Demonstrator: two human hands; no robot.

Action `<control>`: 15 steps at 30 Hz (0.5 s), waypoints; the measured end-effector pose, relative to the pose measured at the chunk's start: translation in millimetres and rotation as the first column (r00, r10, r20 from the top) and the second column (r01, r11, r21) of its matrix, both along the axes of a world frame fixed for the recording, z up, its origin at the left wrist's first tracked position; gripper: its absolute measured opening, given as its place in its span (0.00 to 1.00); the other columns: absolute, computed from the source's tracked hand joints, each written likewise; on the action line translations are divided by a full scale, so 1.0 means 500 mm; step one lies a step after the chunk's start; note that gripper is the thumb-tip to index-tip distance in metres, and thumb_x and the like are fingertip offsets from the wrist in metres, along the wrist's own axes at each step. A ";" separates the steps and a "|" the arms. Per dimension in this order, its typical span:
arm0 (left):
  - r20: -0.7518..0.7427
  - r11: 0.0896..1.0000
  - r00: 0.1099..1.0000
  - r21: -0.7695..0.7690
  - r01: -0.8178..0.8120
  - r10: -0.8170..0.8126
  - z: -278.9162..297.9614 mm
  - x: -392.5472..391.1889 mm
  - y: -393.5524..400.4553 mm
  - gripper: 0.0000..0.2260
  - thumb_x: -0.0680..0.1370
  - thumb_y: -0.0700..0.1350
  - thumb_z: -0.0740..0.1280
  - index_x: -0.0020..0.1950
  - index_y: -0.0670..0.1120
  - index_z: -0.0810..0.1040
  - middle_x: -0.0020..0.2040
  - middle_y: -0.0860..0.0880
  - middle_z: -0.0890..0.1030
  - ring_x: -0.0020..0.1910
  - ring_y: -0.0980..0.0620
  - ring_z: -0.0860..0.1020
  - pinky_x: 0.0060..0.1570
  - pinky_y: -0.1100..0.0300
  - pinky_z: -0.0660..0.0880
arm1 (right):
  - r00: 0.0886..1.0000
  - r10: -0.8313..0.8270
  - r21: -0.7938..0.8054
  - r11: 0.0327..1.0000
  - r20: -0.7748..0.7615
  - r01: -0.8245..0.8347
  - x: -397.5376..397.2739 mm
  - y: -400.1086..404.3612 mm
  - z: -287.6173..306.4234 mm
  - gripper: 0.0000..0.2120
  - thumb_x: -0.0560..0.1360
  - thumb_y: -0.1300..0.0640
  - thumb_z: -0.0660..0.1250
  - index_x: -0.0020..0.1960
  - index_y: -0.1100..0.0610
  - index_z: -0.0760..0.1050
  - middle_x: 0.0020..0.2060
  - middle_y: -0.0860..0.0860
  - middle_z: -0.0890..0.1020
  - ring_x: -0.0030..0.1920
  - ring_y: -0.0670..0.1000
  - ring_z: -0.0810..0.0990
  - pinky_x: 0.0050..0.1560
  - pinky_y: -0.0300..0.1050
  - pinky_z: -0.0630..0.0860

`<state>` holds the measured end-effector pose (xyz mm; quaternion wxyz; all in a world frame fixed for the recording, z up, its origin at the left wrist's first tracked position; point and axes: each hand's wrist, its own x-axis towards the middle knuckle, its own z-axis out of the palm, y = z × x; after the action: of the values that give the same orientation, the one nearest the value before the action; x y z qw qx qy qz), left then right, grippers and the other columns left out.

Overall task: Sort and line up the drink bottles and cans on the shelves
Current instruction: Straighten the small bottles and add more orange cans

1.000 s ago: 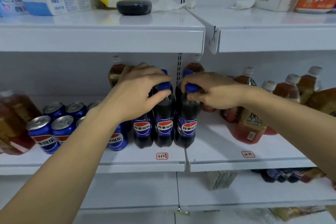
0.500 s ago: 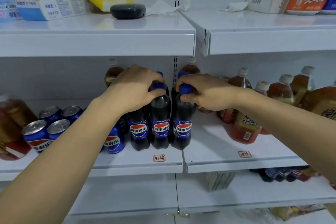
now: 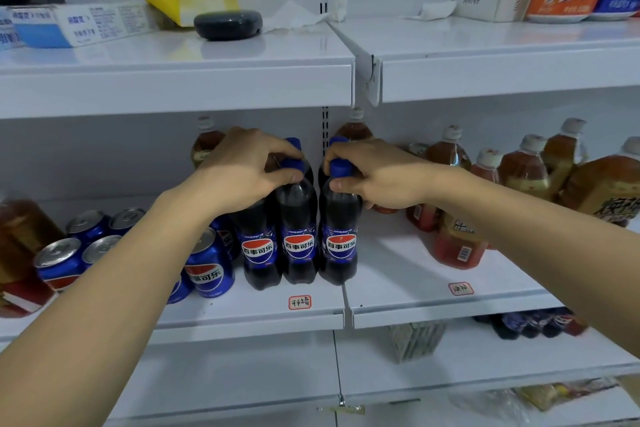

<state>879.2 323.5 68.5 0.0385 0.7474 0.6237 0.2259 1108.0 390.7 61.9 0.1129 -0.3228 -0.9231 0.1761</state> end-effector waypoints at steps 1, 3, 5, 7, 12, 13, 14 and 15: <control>0.011 1.000 1.000 -0.004 0.000 0.000 -0.001 -0.001 0.000 0.17 0.77 0.53 0.74 0.65 0.55 0.83 0.57 0.52 0.85 0.53 0.53 0.81 0.56 0.58 0.75 | 1.000 0.000 0.000 1.000 -0.002 0.000 0.000 0.001 0.000 0.08 0.82 0.51 0.66 0.60 0.52 0.73 0.51 0.51 0.79 0.40 0.43 0.78 0.42 0.41 0.75; 0.032 1.000 0.999 -0.004 0.005 -0.004 -0.003 -0.003 0.000 0.16 0.77 0.53 0.74 0.65 0.55 0.83 0.57 0.53 0.84 0.52 0.55 0.80 0.55 0.60 0.74 | 1.000 0.002 0.004 1.000 0.006 -0.002 -0.001 0.002 -0.001 0.08 0.83 0.51 0.66 0.59 0.52 0.72 0.51 0.52 0.78 0.41 0.44 0.78 0.42 0.41 0.75; 0.044 1.000 0.999 0.001 0.015 -0.015 -0.004 -0.003 -0.001 0.15 0.77 0.53 0.74 0.64 0.55 0.83 0.55 0.54 0.84 0.50 0.56 0.80 0.51 0.62 0.73 | 1.000 0.004 0.006 1.000 0.026 -0.005 0.000 0.005 -0.002 0.08 0.83 0.50 0.65 0.59 0.51 0.72 0.52 0.52 0.78 0.44 0.48 0.78 0.43 0.43 0.76; 0.049 1.000 0.999 0.002 0.023 -0.024 -0.006 -0.004 -0.001 0.15 0.77 0.54 0.74 0.64 0.55 0.83 0.55 0.55 0.84 0.50 0.56 0.80 0.50 0.62 0.73 | 0.998 -0.010 0.024 1.000 0.065 0.009 0.002 0.009 0.000 0.09 0.82 0.48 0.65 0.60 0.50 0.71 0.52 0.52 0.79 0.45 0.50 0.79 0.46 0.47 0.78; 0.034 0.999 0.999 0.018 0.034 -0.034 -0.008 -0.005 -0.003 0.15 0.77 0.53 0.73 0.64 0.55 0.83 0.53 0.55 0.84 0.50 0.55 0.80 0.52 0.59 0.76 | 0.995 -0.039 0.012 0.999 0.090 0.039 -0.002 0.007 0.007 0.11 0.82 0.46 0.65 0.62 0.49 0.71 0.52 0.52 0.80 0.45 0.51 0.81 0.49 0.50 0.79; 0.024 0.999 0.999 0.023 0.040 -0.041 -0.010 -0.006 -0.003 0.15 0.78 0.53 0.73 0.64 0.55 0.83 0.53 0.55 0.84 0.50 0.54 0.80 0.52 0.58 0.76 | 0.995 -0.040 0.010 0.999 0.089 0.039 -0.002 0.007 0.006 0.11 0.82 0.46 0.65 0.62 0.49 0.72 0.52 0.52 0.80 0.44 0.50 0.81 0.48 0.48 0.79; 0.016 0.998 0.998 0.043 0.052 -0.053 -0.012 -0.008 -0.003 0.15 0.78 0.53 0.73 0.64 0.54 0.82 0.54 0.55 0.84 0.51 0.54 0.81 0.53 0.57 0.77 | 0.995 -0.045 0.001 0.999 0.087 0.045 -0.001 0.005 0.008 0.12 0.82 0.46 0.66 0.62 0.49 0.72 0.52 0.51 0.80 0.42 0.49 0.81 0.46 0.46 0.79; 0.020 0.995 0.997 0.080 0.066 -0.068 -0.017 -0.011 -0.003 0.14 0.78 0.53 0.72 0.64 0.53 0.82 0.55 0.54 0.83 0.51 0.54 0.81 0.54 0.55 0.78 | 0.995 -0.055 -0.014 0.998 0.084 0.057 0.001 0.004 0.009 0.12 0.82 0.46 0.66 0.62 0.49 0.72 0.52 0.51 0.80 0.38 0.48 0.82 0.44 0.44 0.79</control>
<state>873.6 322.0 60.1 0.0234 0.7661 0.5883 0.2577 1108.5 392.8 66.2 0.0764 -0.3566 -0.9161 0.1666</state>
